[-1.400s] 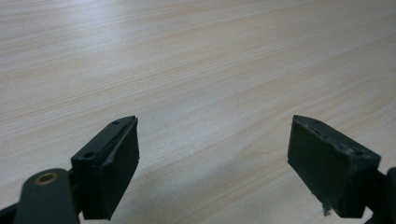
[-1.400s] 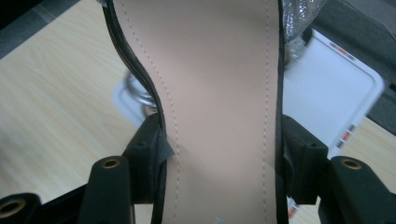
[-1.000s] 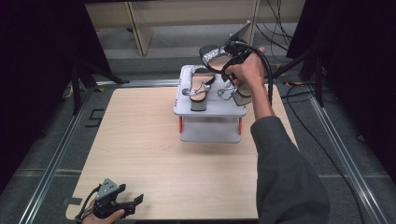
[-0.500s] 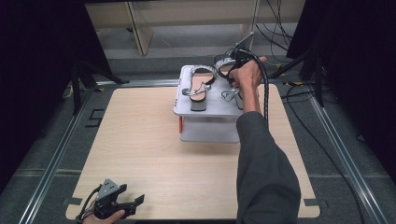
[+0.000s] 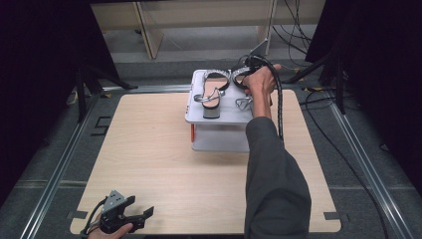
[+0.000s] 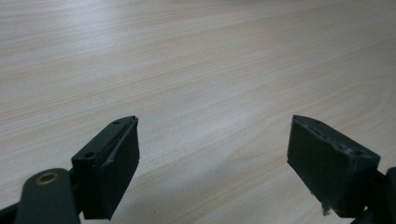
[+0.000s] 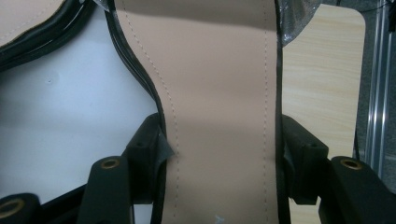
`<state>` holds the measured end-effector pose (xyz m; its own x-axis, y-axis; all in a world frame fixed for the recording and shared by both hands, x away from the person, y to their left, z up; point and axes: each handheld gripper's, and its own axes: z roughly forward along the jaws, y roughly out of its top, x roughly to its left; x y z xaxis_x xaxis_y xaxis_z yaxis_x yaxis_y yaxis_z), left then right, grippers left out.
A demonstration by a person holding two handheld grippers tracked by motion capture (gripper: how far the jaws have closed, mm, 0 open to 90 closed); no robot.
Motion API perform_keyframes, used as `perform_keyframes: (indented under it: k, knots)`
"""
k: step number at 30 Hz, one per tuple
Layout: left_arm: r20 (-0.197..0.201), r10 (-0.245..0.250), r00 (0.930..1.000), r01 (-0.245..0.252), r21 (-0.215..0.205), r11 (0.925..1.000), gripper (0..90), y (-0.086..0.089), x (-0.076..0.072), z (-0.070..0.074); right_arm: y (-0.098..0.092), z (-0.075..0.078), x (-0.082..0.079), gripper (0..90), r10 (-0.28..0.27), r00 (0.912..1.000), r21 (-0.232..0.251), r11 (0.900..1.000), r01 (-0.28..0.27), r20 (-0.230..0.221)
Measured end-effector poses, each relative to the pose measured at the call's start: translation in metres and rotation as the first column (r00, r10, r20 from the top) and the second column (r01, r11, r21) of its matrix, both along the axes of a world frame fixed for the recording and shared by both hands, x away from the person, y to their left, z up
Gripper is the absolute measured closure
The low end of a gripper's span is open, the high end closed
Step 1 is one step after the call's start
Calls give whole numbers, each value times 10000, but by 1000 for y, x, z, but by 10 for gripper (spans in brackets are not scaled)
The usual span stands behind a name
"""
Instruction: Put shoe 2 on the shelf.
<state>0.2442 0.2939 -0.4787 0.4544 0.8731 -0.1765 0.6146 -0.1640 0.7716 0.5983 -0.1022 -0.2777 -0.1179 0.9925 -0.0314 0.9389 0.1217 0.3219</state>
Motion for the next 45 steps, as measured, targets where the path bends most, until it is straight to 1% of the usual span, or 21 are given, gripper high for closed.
perform_keyframes:
  k: [1,4,6,8,10,13,16,20,23,24,26,28,31,34,35,37,38,39,40,41,45]
  knots:
    - [23,21,10000,-21,-23,10000,165,-1,0,0,0,-1,1,419,167,9998,-54,9998,-167,-65]
    - [-2,34,10000,-34,-166,9999,165,-2,0,0,5,-3,2,395,-4,9999,-132,9999,2,-140]
    - [44,-2,10000,2,79,10000,165,0,0,0,7,-3,2,314,-73,9999,187,9998,74,-96]
    - [14,4,10000,-4,-73,10000,165,-1,0,0,8,-1,-1,250,11,9994,666,9978,12,-345]
    - [11,-29,10000,29,99,9999,165,0,0,0,6,1,-3,249,220,9979,1067,9942,-155,-601]
    - [42,-18,10000,18,35,10000,165,-1,0,-1,4,3,-6,245,307,9983,1449,9892,-232,-495]
    - [-41,50,10000,-50,-46,10000,165,-1,0,-1,1,5,-8,235,710,9966,1774,9821,-625,-422]
    - [-56,54,10000,-55,-118,9999,165,-2,0,-2,-1,9,-14,221,809,9947,2396,9688,-636,-633]
    - [-8,11,10000,-11,1,10000,165,-1,0,-1,-5,11,-18,217,1328,9896,2638,9578,-1138,-555]
    - [-22,7,10000,-7,3,10000,165,-1,0,-1,-5,13,-19,227,1218,9901,2798,9551,-977,-701]
    - [-64,52,10000,-53,-95,9999,165,-2,0,-2,-9,11,-19,236,1478,9879,2894,9486,-1280,-473]
    - [-114,52,9999,-51,49,10000,165,-1,1,-2,-9,9,-21,237,1421,9871,2958,9484,-1144,-739]
    - [-124,16,9999,-14,129,9999,165,0,1,-2,-9,4,-21,213,1825,9817,3197,9346,-1558,-550]
    - [-109,56,9999,-56,-8,10000,165,-1,1,-2,-5,4,-22,187,1988,9783,3056,9365,-1720,-586]
    - [-103,36,9999,-35,136,9999,165,0,1,-2,-4,5,-23,182,1973,9775,3094,9365,-1652,-751]
    - [-45,50,10000,-50,-18,10000,165,-1,1,-2,-4,4,-23,176,2107,9759,3163,9309,-1824,-573]
    - [-58,24,10000,-24,40,10000,165,0,1,-2,-4,4,-23,176,2070,9768,3218,9298,-1789,-553]
    - [-57,7,10000,-7,79,10000,165,0,1,-2,-4,6,-24,181,1818,9793,3341,9317,-1425,-891]
    - [-101,35,9999,-35,-3,10000,165,-1,1,-3,-5,5,-24,187,1806,9805,3371,9303,-1449,-768]
    - [-74,23,10000,-22,87,10000,165,0,1,-2,-5,8,-25,191,1666,9818,3425,9310,-1261,-915]
    - [-43,81,10000,-81,25,10000,165,0,1,-2,-6,10,-26,196,1667,9843,3146,9388,-1405,-578]
